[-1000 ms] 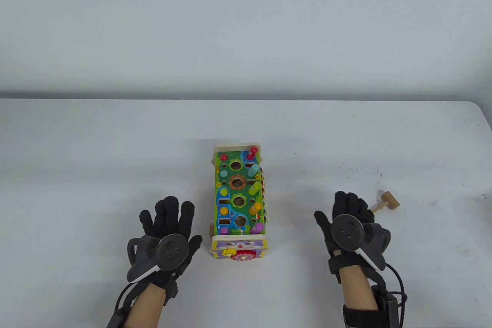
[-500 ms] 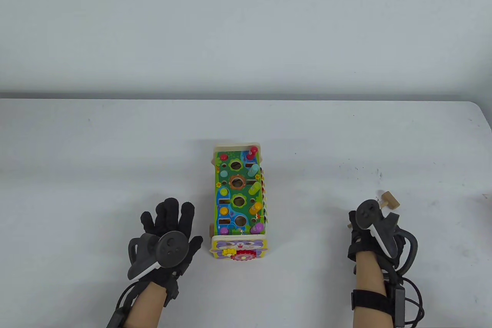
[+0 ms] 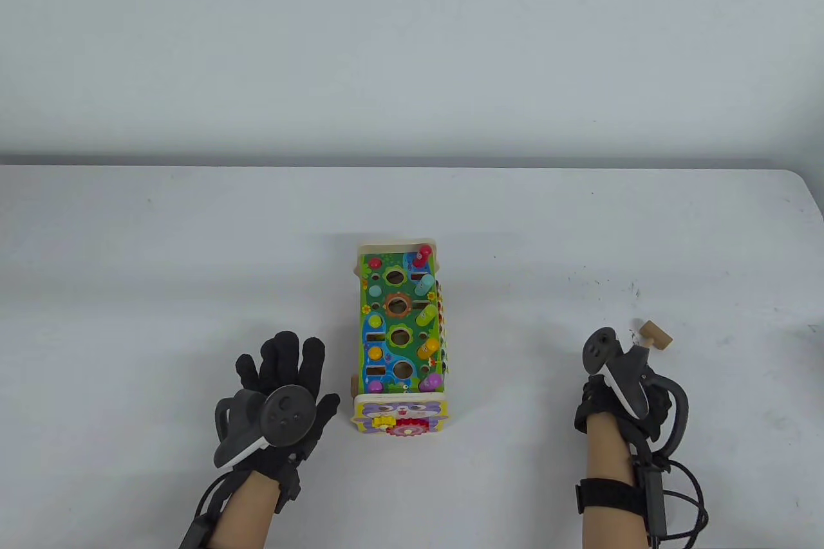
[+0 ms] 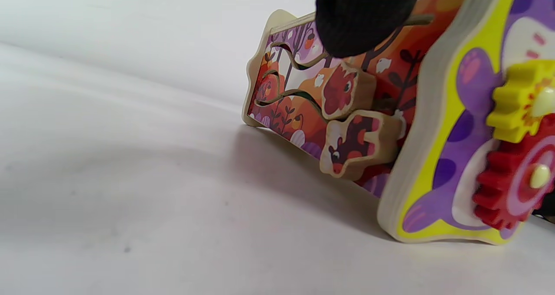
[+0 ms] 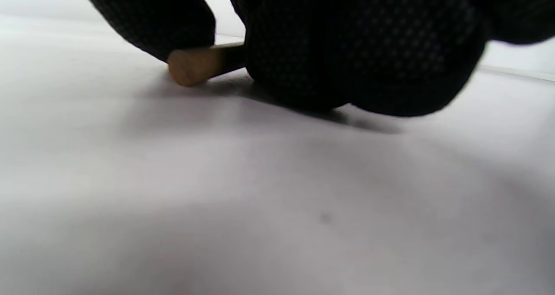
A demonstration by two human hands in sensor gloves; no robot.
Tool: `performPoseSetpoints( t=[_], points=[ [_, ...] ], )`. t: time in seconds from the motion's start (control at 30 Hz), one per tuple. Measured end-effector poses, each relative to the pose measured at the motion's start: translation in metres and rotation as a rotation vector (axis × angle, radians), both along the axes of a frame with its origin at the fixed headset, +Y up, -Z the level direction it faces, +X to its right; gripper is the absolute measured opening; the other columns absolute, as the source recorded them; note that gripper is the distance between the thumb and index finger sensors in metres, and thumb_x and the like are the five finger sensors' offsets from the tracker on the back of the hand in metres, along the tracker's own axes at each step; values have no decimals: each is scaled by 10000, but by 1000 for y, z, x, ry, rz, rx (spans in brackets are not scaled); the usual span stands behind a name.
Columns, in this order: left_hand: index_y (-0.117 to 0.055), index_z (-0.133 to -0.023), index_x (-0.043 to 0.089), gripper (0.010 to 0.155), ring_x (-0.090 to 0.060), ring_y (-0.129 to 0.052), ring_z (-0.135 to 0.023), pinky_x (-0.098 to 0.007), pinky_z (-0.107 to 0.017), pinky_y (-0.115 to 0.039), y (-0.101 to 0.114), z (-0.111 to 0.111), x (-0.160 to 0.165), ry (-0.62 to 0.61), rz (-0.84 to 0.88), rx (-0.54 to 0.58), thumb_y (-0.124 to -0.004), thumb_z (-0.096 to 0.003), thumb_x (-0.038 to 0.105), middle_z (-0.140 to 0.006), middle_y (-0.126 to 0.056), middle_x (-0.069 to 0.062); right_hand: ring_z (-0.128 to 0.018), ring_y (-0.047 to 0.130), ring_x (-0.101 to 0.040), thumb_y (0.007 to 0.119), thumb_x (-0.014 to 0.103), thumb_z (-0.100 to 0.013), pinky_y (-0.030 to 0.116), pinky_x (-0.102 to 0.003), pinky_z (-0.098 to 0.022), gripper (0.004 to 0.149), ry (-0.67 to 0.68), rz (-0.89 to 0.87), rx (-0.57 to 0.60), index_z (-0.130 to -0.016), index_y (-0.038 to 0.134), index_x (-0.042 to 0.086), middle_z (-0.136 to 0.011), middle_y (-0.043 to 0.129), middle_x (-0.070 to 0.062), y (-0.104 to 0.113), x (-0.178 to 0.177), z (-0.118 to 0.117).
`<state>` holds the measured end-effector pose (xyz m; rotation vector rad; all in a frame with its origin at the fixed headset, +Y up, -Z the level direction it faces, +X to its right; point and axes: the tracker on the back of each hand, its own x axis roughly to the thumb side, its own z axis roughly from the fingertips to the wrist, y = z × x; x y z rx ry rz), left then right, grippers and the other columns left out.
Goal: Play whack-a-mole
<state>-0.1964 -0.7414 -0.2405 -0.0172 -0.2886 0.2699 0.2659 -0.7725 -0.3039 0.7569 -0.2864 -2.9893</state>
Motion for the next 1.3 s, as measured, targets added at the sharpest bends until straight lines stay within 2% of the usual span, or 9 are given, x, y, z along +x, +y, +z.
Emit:
performPoseSetpoints(
  t=[0.23,0.33,0.53,0.67,0.77,0.87,0.97,1.1,1.3],
  points=[
    [-169,-1134,81,831,-669,-207,-1041,-836,-596,-97,0,0,0,1,10,-2,-670,-562,416,-1115,-109,-373,-269,909,-323,693,330,-527,719,-598,-332,486,2,24,-49,-682,786,-121,-429,876,-166,-2,-3,1],
    [-171,-1134,80,829,-670,-208,-1040,-836,-596,-98,0,0,0,0,12,-1,-670,-562,415,-1116,-111,-369,-310,889,-311,620,340,-530,704,-599,-361,489,-3,-16,-61,-715,733,-98,-465,835,-141,-3,0,4],
    [-172,-1133,77,828,-670,-207,-1040,-835,-597,-98,0,0,-2,3,28,3,-669,-563,414,-1116,-110,-371,-349,894,-330,562,311,-530,690,-609,-369,471,45,-185,163,-742,700,-86,-511,827,-139,11,2,13],
    [-175,-1133,76,827,-670,-213,-1040,-836,-598,-102,1,0,-6,15,33,13,-669,-562,412,-1117,-115,-369,-344,912,-330,564,296,-533,701,-602,-363,471,167,-459,349,-755,699,-96,-520,845,-146,29,-8,19],
    [-177,-1133,74,826,-671,-215,-1040,-836,-598,-104,-1,0,-10,29,36,11,-669,-562,411,-1115,-120,-374,-332,922,-329,579,282,-535,710,-596,-352,470,282,-857,444,-765,699,-110,-515,860,-156,39,-20,24],
    [-176,-1133,73,826,-673,-216,-1037,-836,-598,-108,-4,-2,-14,43,38,-2,-668,-562,411,-1116,-119,-370,-325,925,-326,598,275,-539,712,-591,-353,469,437,-1223,430,-773,710,-117,-511,871,-160,47,-33,28],
    [-177,-1132,72,825,-673,-216,-1037,-836,-597,-109,-6,-3,-16,54,42,-15,-668,-562,410,-1116,-122,-368,-326,919,-327,608,272,-543,706,-590,-361,468,610,-1465,398,-779,715,-117,-511,870,-162,55,-47,31],
    [-176,-1132,70,825,-674,-219,-1035,-836,-598,-112,-6,-3,-17,56,48,-18,-667,-562,410,-1115,-121,-372,-330,921,-311,620,281,-548,714,-577,-374,467,850,-1618,323,-787,736,-103,-507,880,-146,71,-64,38],
    [-174,-1132,72,825,-672,-218,-1037,-835,-600,-113,-7,-3,-17,50,59,-21,-665,-562,412,-1116,-122,-367,-298,928,-297,633,283,-546,729,-567,-361,466,944,-1660,224,-771,770,-103,-475,896,-134,76,-71,42]
  ],
)
